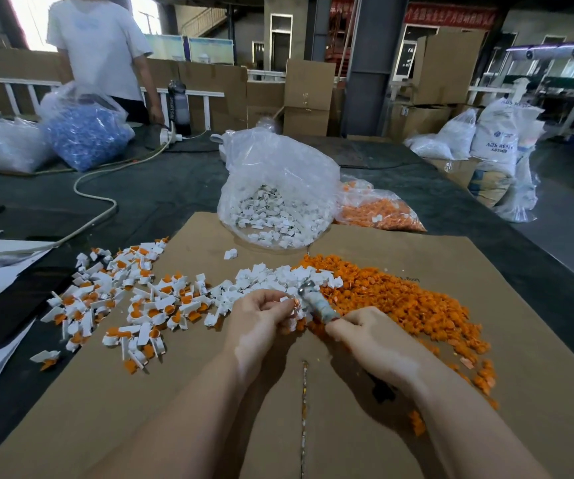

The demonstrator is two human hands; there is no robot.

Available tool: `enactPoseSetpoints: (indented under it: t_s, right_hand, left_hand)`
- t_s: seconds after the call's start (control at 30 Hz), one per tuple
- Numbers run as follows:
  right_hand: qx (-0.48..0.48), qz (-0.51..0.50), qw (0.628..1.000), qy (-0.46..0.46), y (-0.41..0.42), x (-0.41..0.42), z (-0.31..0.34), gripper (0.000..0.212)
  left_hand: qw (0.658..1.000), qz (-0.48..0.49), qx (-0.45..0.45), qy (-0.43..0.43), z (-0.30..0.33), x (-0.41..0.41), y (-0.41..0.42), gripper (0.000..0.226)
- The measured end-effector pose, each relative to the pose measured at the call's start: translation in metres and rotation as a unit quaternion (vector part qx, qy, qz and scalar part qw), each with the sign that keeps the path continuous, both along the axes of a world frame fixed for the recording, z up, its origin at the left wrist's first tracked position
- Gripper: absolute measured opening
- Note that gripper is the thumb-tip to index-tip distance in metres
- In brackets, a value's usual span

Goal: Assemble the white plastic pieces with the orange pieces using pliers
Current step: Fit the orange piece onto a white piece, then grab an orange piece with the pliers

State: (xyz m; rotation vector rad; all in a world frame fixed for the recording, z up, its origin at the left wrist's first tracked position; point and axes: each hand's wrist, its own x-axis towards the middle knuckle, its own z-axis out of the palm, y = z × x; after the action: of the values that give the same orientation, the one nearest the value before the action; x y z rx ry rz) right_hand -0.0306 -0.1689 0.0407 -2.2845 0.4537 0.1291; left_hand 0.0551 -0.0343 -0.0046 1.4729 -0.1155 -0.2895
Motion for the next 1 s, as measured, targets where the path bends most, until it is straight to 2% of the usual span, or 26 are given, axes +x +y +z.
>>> enactPoseSetpoints:
  t_s: [0.2, 0.33, 0.43, 0.63, 0.87, 0.93, 1.0]
  right_hand:
    - [0.143, 0.025, 0.989, 0.042, 0.009, -0.006, 0.012, 0.032]
    - [0.162, 0.039, 0.985, 0.052, 0.011, -0.006, 0.013, 0.024]
    - [0.124, 0.06, 0.989, 0.045, 0.014, -0.005, 0.008, 0.025]
    - [-0.028, 0.052, 0.998, -0.019, 0.017, -0.002, -0.003, 0.034]
    - [-0.037, 0.006, 0.998, -0.059, 0.015, -0.003, -0.017, 0.033]
    - [-0.072, -0.027, 0.995, -0.07, 0.01, -0.004, -0.02, 0.038]
    - [-0.144, -0.067, 0.984, -0.085, 0.003, -0.003, -0.024, 0.045]
  left_hand:
    - [0.999, 0.027, 0.018, 0.026, 0.001, 0.01, 0.002, 0.001]
    - [0.998, 0.037, -0.002, 0.05, 0.002, 0.01, 0.001, 0.004]
    - [0.996, 0.041, -0.017, 0.075, 0.003, 0.008, 0.001, 0.005]
    - [0.996, 0.043, -0.022, 0.072, 0.005, 0.006, -0.002, 0.001]
    - [0.993, 0.062, -0.041, 0.088, -0.001, 0.003, -0.004, 0.006]
    - [0.996, 0.053, -0.028, 0.071, -0.004, 0.0, -0.001, 0.007]
    - [0.999, 0.04, 0.025, 0.007, -0.01, -0.005, 0.002, 0.006]
